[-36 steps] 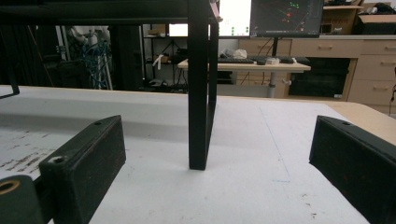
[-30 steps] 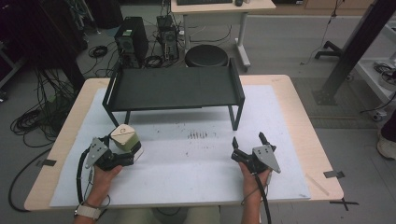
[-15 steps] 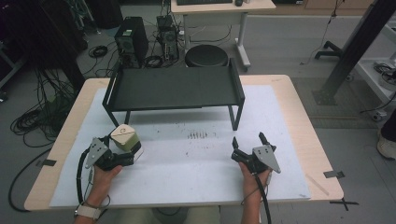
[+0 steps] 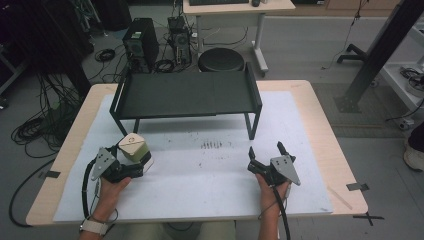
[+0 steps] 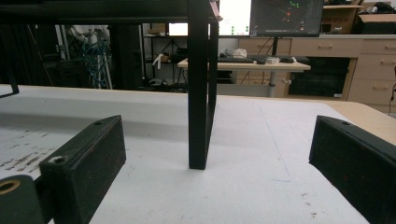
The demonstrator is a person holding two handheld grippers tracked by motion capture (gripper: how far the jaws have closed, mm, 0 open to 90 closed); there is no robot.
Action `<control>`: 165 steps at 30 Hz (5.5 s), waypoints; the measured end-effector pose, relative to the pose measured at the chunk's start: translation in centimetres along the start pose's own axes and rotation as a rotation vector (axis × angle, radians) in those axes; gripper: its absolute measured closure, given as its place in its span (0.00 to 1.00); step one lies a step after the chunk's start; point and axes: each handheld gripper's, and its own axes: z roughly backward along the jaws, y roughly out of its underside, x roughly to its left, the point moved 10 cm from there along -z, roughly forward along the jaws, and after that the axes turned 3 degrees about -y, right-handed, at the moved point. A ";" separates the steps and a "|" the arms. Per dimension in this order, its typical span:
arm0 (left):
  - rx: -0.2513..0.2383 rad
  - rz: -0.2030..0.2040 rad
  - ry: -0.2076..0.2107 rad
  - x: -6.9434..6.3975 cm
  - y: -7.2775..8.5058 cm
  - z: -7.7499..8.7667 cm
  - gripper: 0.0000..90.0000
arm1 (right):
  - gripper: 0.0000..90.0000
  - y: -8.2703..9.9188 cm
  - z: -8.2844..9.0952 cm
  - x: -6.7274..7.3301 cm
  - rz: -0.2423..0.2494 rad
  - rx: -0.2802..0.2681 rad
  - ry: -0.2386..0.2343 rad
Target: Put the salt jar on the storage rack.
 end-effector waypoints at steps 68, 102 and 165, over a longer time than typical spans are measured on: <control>0.000 0.000 0.000 0.0 0.0 0.0 0.01 | 0.04 0.0 0.0 0.0 0.001 0.001 0.001; 0.000 0.000 0.000 0.0 0.0 0.0 0.01 | 0.04 0.0 0.0 0.0 0.001 0.000 0.001; 0.018 0.000 0.009 -0.1 0.1 -0.1 0.32 | 0.04 0.0 0.1 -0.1 0.003 -0.007 0.013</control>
